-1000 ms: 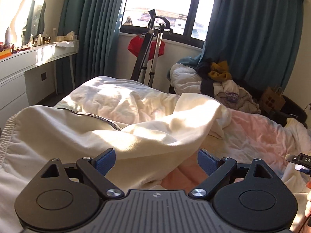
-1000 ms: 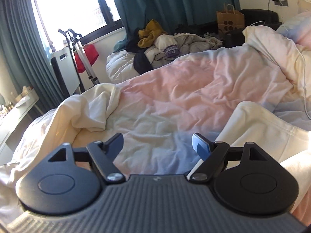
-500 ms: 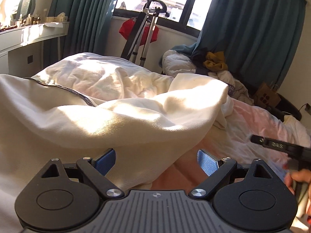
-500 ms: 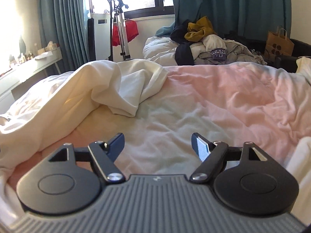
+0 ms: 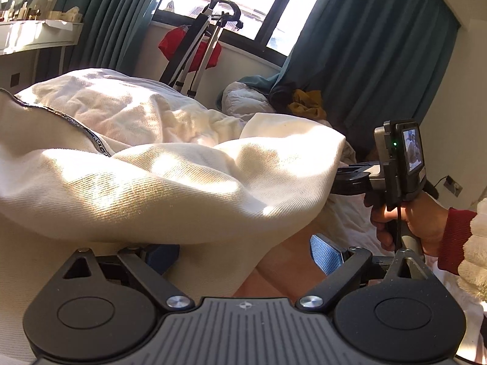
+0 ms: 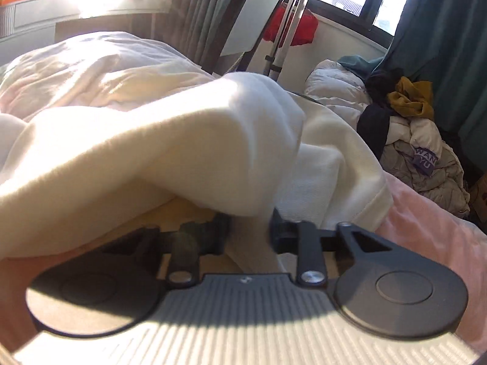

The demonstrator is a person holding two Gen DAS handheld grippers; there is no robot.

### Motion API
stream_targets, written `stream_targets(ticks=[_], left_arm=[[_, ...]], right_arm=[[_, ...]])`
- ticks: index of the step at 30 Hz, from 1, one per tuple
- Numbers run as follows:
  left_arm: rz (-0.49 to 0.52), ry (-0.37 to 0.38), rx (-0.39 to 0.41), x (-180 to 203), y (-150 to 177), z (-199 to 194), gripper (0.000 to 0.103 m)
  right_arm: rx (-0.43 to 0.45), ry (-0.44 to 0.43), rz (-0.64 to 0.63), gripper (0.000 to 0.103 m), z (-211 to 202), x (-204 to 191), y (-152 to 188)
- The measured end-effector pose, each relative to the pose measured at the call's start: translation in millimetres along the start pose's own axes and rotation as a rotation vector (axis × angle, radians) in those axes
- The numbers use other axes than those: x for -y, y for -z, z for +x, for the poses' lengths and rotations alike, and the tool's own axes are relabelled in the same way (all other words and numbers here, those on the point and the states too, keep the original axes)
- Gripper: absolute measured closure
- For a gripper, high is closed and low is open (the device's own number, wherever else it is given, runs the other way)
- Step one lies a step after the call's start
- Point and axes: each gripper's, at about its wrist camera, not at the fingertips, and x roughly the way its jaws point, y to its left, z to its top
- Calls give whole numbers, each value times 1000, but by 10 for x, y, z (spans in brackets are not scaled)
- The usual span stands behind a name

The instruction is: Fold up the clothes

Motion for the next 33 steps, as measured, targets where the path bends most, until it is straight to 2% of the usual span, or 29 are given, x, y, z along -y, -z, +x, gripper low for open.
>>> stream_targets(ticks=[2,4,10,14,17,21,22,23,26,29,33], left_arm=[[-19,24,7,-27,-33,-53,9],[-28,25,14,-27,-62,-120,9],[-45,52,43,-11,-139,-319,10],[-67,66,32,-39,-167,-326,10],[-87,66,19,-72,-160,-297,10],[-91,53,16,-94,-158,-288,10],[-95,52,15,-102,-158,-285,10],[-96,48,14,-109,-157,-283,10],[-110,43,13,-142,-161,-278,10],[-139,51,11,-186,-167,-269,10],[-140,53,9,-182,-160,-271,10]], right_arm=[[-5,50,-70,87,-124,-47,-49],[-9,102,-134,88,-240,15,-80],[-11,277,-253,90,-847,512,-75],[-52,396,-376,90,-1225,875,108],[-114,454,-571,91,-1347,994,353],[-191,511,-971,92,-1357,919,802],[-209,504,-1020,92,-1360,919,868],[-227,491,-1042,92,-1370,918,916],[-272,415,-960,92,-1442,895,988],[-303,366,-901,92,-1508,805,1252],[-324,339,-710,91,-1553,665,1590]])
